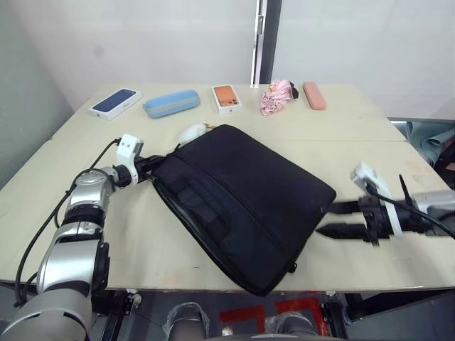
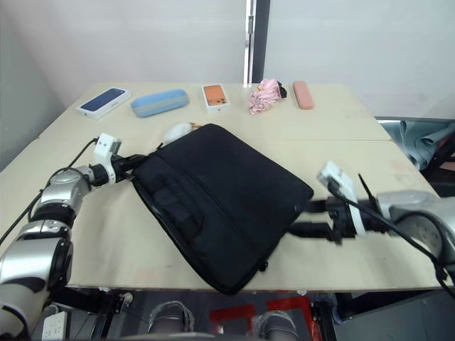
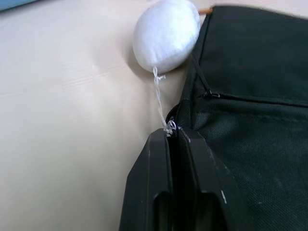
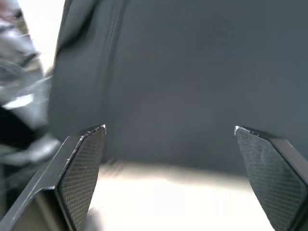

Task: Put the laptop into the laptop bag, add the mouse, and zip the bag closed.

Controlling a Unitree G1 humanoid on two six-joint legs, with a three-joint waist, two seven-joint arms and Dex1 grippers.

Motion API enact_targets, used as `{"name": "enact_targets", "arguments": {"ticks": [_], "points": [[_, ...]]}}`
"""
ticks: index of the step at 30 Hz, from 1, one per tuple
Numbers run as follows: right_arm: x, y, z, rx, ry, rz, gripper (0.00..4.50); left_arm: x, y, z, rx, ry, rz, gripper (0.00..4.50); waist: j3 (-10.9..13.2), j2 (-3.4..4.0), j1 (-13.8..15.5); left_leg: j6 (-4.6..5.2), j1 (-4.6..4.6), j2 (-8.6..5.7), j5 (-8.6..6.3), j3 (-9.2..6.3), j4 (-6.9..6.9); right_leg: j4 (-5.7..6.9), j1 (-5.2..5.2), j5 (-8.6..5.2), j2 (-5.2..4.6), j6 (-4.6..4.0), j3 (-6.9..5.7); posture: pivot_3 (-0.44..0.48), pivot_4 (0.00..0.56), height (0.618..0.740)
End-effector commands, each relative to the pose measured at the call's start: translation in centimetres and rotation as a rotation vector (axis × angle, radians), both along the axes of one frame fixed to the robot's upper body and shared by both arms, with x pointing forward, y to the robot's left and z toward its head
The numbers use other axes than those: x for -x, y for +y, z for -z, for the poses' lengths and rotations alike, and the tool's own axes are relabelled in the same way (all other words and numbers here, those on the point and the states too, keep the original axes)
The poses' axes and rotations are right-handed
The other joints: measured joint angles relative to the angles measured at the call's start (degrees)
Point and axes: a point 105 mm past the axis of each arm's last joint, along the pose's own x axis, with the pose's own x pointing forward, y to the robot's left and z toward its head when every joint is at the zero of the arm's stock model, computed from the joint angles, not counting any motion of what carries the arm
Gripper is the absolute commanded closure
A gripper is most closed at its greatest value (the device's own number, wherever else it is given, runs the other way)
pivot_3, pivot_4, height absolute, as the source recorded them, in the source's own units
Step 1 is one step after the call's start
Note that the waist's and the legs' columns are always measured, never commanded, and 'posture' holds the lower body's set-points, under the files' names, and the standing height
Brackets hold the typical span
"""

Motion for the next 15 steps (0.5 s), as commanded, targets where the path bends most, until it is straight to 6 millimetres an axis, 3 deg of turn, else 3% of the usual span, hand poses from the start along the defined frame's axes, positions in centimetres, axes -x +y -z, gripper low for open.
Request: {"name": "enact_targets", "arguments": {"ticks": [1,10,15], "points": [[2.5,0.9,0.1,0.001,0.081,-0.065,0.00,0.3,0.0,-1.3,0.008,-0.046,0.006,4.47,0.00,0.00,0.29,-0.01,0.02,0.00,-0.01,0.00,-0.03,-0.01,0.01,-0.01,-0.01,-0.01,0.00,0.000,0.150,0.740],[2.9,3.4,3.7,-0.167,0.257,0.097,0.00,1.3,-0.8,-0.7,0.037,-0.039,-0.003,4.47,-0.01,-0.01,0.53,-0.04,0.29,-0.04,-0.03,0.08,0.13,0.03,0.28,-0.01,-0.08,-0.01,0.06,0.000,0.150,0.740],[1.7,4.3,3.5,-0.277,0.272,0.164,0.00,1.8,-0.8,-0.3,0.038,-0.026,-0.013,4.47,0.01,0.02,0.55,-0.07,0.26,-0.06,-0.04,0.07,0.09,-0.02,0.26,-0.01,-0.08,0.01,0.05,0.000,0.150,0.740]]}}
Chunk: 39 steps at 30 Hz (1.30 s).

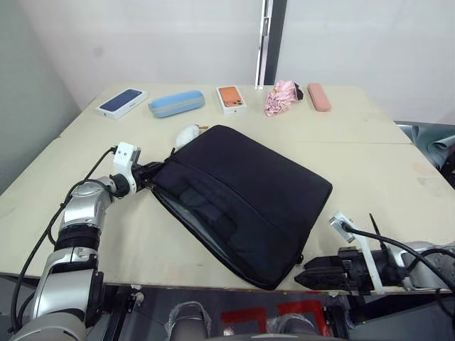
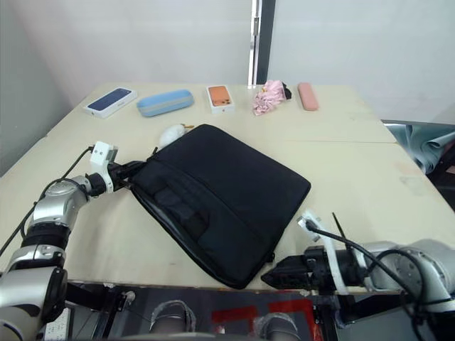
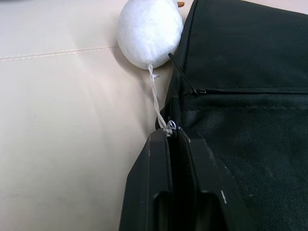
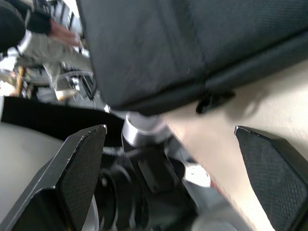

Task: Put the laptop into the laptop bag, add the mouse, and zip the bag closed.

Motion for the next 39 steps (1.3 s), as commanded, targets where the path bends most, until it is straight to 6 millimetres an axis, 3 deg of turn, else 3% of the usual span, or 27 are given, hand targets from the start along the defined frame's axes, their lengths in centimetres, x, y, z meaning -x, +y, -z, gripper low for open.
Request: {"name": "enact_targets", "arguments": {"ticks": [1,3,4,16,17,25,30,36,39], "points": [[-0.9,0.6,-1.4,-0.092,-0.009,0.038,0.00,0.3,-0.1,-0.9,0.006,-0.031,0.006,4.47,0.00,0.00,-0.08,0.00,0.01,0.00,0.00,-0.01,0.00,0.00,0.02,0.00,0.00,0.00,-0.01,0.000,0.150,0.740],[-1.1,1.2,-1.5,-0.112,-0.012,0.040,0.00,0.4,0.0,-0.9,0.005,-0.030,0.000,4.47,0.00,0.02,-0.06,-0.01,0.02,0.00,0.00,0.00,0.00,0.02,0.01,0.00,0.00,0.01,0.00,0.000,0.150,0.740],[-1.2,1.3,-1.5,-0.107,-0.015,0.039,0.26,0.4,0.1,-0.9,0.004,-0.029,-0.005,4.49,0.00,0.02,-0.05,-0.03,0.04,0.01,-0.01,-0.02,-0.01,0.02,0.02,0.00,0.01,0.01,-0.01,0.000,0.150,0.740],[-1.1,0.9,-1.4,-0.099,0.016,0.079,4.33,1.1,0.2,-0.4,0.011,-0.006,-0.008,4.50,0.01,0.03,0.04,-0.08,0.01,0.00,-0.01,-0.01,-0.11,-0.07,0.01,-0.02,0.01,0.14,-0.03,0.000,0.150,0.740],[-1.2,0.8,-1.3,-0.095,0.016,0.085,4.47,1.1,0.2,-0.3,0.012,-0.003,-0.008,4.50,0.00,0.02,0.03,-0.08,0.01,0.00,-0.01,-0.01,-0.12,-0.08,0.01,-0.02,0.01,0.15,-0.03,0.000,0.150,0.740],[-3.8,-0.6,-1.5,-0.027,-0.056,0.161,4.47,2.5,0.0,-0.3,0.026,0.008,0.008,4.50,0.00,0.03,-0.46,-0.09,0.04,0.00,-0.01,0.01,-0.13,-0.06,0.02,-0.01,0.00,0.20,-0.01,0.000,0.150,0.740],[-7.2,-2.1,-2.8,0.025,-0.174,0.162,4.47,7.6,-0.5,0.7,0.014,0.108,0.098,4.50,-0.03,0.08,-1.63,-0.10,0.02,0.00,-0.03,0.07,-0.17,-0.10,-0.02,-0.02,0.01,0.23,0.02,0.000,0.150,0.740],[-10.2,-3.1,-3.0,0.047,-0.238,0.183,4.47,11.1,-0.4,0.3,0.078,0.171,0.090,4.50,-0.04,0.09,-1.33,-0.11,0.05,0.05,-0.02,0.09,-0.34,-0.13,-0.07,-0.08,0.06,0.22,0.00,0.000,0.150,0.740],[-10.7,-3.0,-3.4,0.030,-0.238,0.171,4.47,12.8,-0.7,0.8,0.082,0.210,0.108,4.50,-0.04,0.09,-1.38,-0.09,0.04,0.02,-0.03,0.13,-0.30,-0.14,-0.06,-0.07,0.04,0.21,0.03,0.000,0.150,0.740]]}}
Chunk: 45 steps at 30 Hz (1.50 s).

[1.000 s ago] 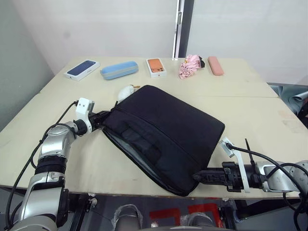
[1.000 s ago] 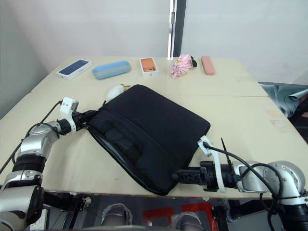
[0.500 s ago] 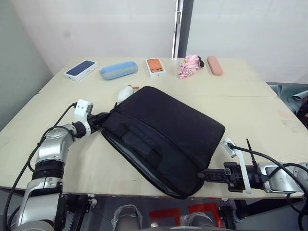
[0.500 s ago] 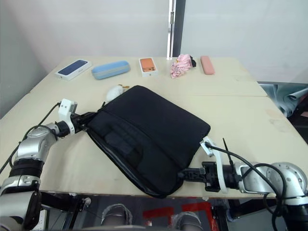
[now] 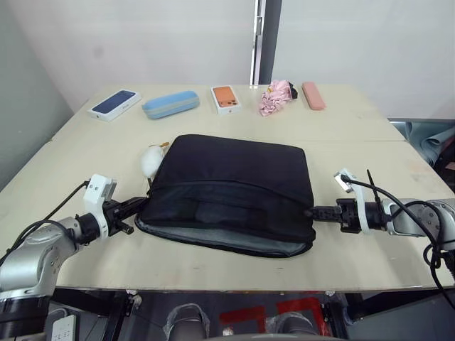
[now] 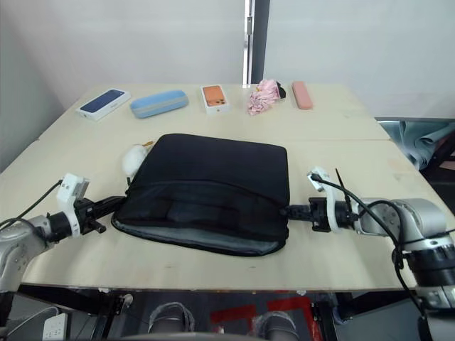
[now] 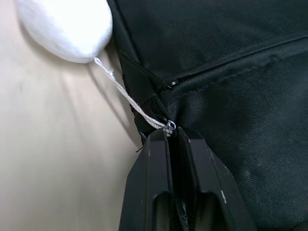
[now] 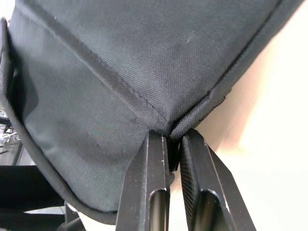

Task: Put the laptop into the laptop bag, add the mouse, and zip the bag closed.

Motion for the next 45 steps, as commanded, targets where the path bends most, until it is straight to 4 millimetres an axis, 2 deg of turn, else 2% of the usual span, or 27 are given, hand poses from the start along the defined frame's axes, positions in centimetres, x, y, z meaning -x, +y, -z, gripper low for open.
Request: {"name": "enact_targets", "arguments": {"ticks": [1,5,8,13,22,24,25,29,31,32,34,35,37,40,42,45], "points": [[-0.8,0.5,-1.3,-0.040,-0.057,-0.036,4.47,1.5,-1.5,-0.3,0.019,0.017,0.074,4.50,0.00,0.00,0.03,0.00,0.01,0.00,0.00,0.00,-0.03,-0.01,0.00,0.00,0.00,0.00,-0.01,0.000,0.150,0.740],[-0.9,0.6,-1.2,-0.037,-0.057,-0.057,4.47,1.8,-1.2,0.1,0.009,0.025,0.056,4.50,0.00,0.00,0.14,0.02,0.03,0.03,0.01,-0.01,-0.03,0.01,0.00,0.00,0.03,0.00,-0.02,0.000,0.150,0.740],[-0.7,1.0,-1.2,-0.047,-0.046,-0.082,4.47,0.9,-0.4,0.0,-0.005,-0.003,-0.006,4.50,-0.01,0.00,0.11,0.05,0.06,0.02,0.02,0.01,0.00,0.02,0.02,0.00,0.02,-0.02,0.01,0.000,0.150,0.740],[0.1,1.5,-1.0,-0.051,-0.020,-0.123,4.47,0.6,-0.6,-0.1,-0.011,-0.010,-0.001,4.50,-0.02,0.00,0.11,0.07,0.10,0.04,0.04,0.00,0.06,0.16,0.02,0.00,0.04,-0.02,0.03,0.000,0.150,0.740],[0.1,1.3,-0.9,-0.038,-0.022,-0.112,4.47,0.3,-0.2,-0.2,-0.032,-0.018,-0.005,4.50,-0.03,0.00,0.15,0.08,0.10,0.04,0.04,-0.01,0.14,0.20,0.03,0.01,0.04,-0.02,0.04,0.000,0.150,0.740],[-0.1,1.1,-0.9,-0.035,-0.047,-0.108,3.60,0.4,0.2,-0.2,-0.034,-0.021,-0.001,4.50,-0.03,-0.01,0.15,0.08,0.10,0.04,0.05,-0.01,0.16,0.21,0.03,0.01,0.03,-0.02,0.04,0.000,0.150,0.740],[-0.3,1.0,-0.9,-0.029,-0.062,-0.099,3.25,0.6,0.3,-0.3,-0.028,-0.020,0.002,3.65,-0.03,-0.01,0.12,0.09,0.10,0.04,0.05,-0.01,0.17,0.22,0.04,0.01,0.03,-0.02,0.04,0.000,0.150,0.740],[-0.9,-0.2,-1.5,-0.016,-0.103,-0.074,1.95,1.3,1.7,-0.7,-0.030,-0.009,0.001,2.28,-0.04,-0.01,0.03,0.09,0.11,0.04,0.04,-0.01,0.28,0.32,0.03,0.01,0.03,-0.02,0.08,0.000,0.150,0.740],[-1.1,-1.5,-1.8,0.020,-0.136,-0.062,1.10,1.3,3.8,-1.3,-0.080,-0.025,-0.049,1.41,-0.03,0.00,0.09,0.10,0.10,0.04,0.04,-0.01,0.31,0.34,0.03,0.01,0.02,-0.02,0.08,0.000,0.150,0.740],[-1.2,-2.2,-2.2,0.039,-0.154,-0.059,0.92,1.3,5.1,-1.7,-0.115,-0.036,-0.075,1.24,-0.03,0.00,0.15,0.10,0.10,0.04,0.04,-0.01,0.31,0.34,0.03,0.01,0.02,-0.02,0.07,0.000,0.150,0.740],[-1.2,-3.1,-2.7,0.081,-0.188,-0.074,0.28,1.4,6.6,-2.7,-0.143,-0.058,-0.097,0.59,-0.03,-0.01,0.24,0.10,0.08,0.05,0.04,-0.05,0.34,0.35,0.02,0.01,0.03,-0.02,0.04,0.000,0.150,0.740],[-1.1,-3.4,-2.8,0.103,-0.203,-0.089,0.00,1.4,6.9,-3.2,-0.142,-0.068,-0.099,0.10,-0.03,-0.01,0.25,0.10,0.08,0.05,0.04,-0.05,0.36,0.35,0.04,0.01,0.03,-0.02,0.04,0.000,0.150,0.740],[-1.3,-4.5,-3.3,0.183,-0.275,-0.117,0.00,1.5,7.4,-4.3,-0.156,-0.096,-0.088,0.01,-0.04,-0.02,0.27,0.13,0.06,0.04,0.02,-0.04,0.37,0.32,0.04,0.01,0.02,-0.02,0.05,0.000,0.150,0.740],[-1.1,-6.1,-7.6,0.328,-0.534,-0.243,0.00,2.2,7.6,-8.0,-0.174,-0.169,-0.020,0.01,0.01,-0.01,0.32,0.16,0.01,0.03,0.01,-0.03,0.42,0.32,0.01,0.01,-0.01,-0.02,0.04,0.000,0.150,0.740],[-0.7,-5.5,-10.5,0.306,-0.728,-0.330,0.00,2.6,7.8,-9.3,-0.195,-0.190,0.019,0.01,-0.01,-0.06,0.28,0.17,-0.03,0.05,0.01,-0.04,0.42,0.36,-0.05,0.01,0.01,-0.03,0.04,0.000,0.150,0.740],[-0.3,-4.6,-13.2,0.274,-0.921,-0.398,0.00,2.4,8.3,-11.0,-0.226,-0.203,0.039,0.01,-0.03,-0.08,-0.04,0.22,0.05,0.08,0.03,0.01,0.43,0.40,-0.03,0.01,0.02,-0.03,0.09,0.000,0.150,0.740]]}}
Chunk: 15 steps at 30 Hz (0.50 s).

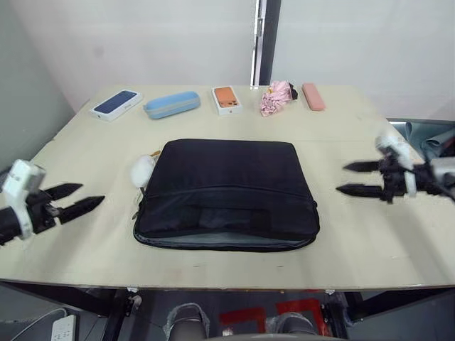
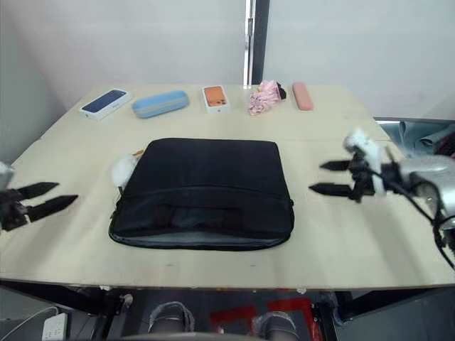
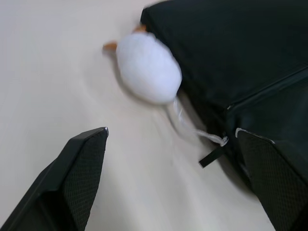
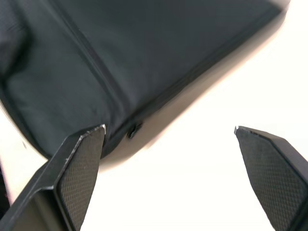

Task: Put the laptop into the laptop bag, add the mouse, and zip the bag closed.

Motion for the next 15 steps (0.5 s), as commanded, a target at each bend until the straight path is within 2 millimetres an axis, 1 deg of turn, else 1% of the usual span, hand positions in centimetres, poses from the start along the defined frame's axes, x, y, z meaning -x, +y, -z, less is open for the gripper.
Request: {"name": "enact_targets", "arguments": {"ticks": [1,3,5,7,9,12,14,15], "points": [[0.9,1.5,-3.9,-0.029,-0.216,-0.162,0.00,-0.2,0.4,-2.9,-0.020,-0.054,0.028,0.01,0.00,0.00,-0.22,0.02,0.00,0.00,0.00,0.00,0.03,0.01,0.00,0.00,0.00,0.00,0.01,0.000,0.150,0.740],[1.3,2.3,-4.5,-0.037,-0.259,-0.224,0.00,-0.5,0.1,-3.5,-0.039,-0.047,0.053,0.01,-0.01,-0.02,-0.24,0.04,0.00,0.00,0.01,-0.01,0.14,0.13,-0.01,0.01,0.00,-0.02,0.01,0.000,0.150,0.740],[1.5,3.1,-4.8,-0.039,-0.259,-0.278,0.00,-0.7,-0.2,-3.7,-0.060,-0.038,0.073,0.01,-0.01,-0.02,-0.21,0.08,0.00,-0.01,0.00,-0.01,0.20,0.15,0.01,0.02,-0.02,-0.05,0.03,0.000,0.150,0.740],[1.5,4.8,-5.3,-0.078,-0.261,-0.333,0.00,-1.3,-0.1,-3.9,-0.077,-0.052,0.067,0.01,-0.01,-0.01,-0.20,0.12,-0.01,-0.02,0.01,-0.01,0.23,0.16,0.02,0.05,-0.03,-0.13,0.02,0.000,0.150,0.740],[1.4,6.7,-5.4,-0.106,-0.265,-0.385,0.00,-1.9,0.2,-3.6,-0.089,-0.054,0.052,0.01,-0.01,-0.01,-0.34,0.13,0.00,-0.02,0.02,-0.04,0.28,0.26,0.01,0.05,-0.02,-0.14,0.01,0.000,0.150,0.740],[1.5,10.1,-4.6,-0.160,-0.220,-0.462,0.00,-2.8,0.9,-2.9,-0.095,-0.062,0.020,0.01,-0.01,-0.01,-0.40,0.12,0.02,0.02,0.02,-0.04,0.33,0.46,-0.06,0.04,0.01,-0.15,0.03,0.000,0.150,0.740],[1.2,12.7,-3.5,-0.170,-0.205,-0.470,0.00,-3.4,1.0,-2.5,-0.092,-0.069,0.009,0.01,-0.01,-0.01,-0.37,0.12,0.02,0.02,0.02,-0.04,0.34,0.47,-0.06,0.04,0.01,-0.16,0.04,0.000,0.150,0.740],[1.0,14.0,-2.9,-0.145,-0.228,-0.477,0.00,-3.6,1.0,-2.3,-0.090,-0.070,0.008,0.01,-0.01,-0.01,-0.33,0.11,0.01,0.02,0.02,-0.06,0.36,0.48,-0.07,0.04,0.01,-0.16,0.03,0.000,0.150,0.740]]}}
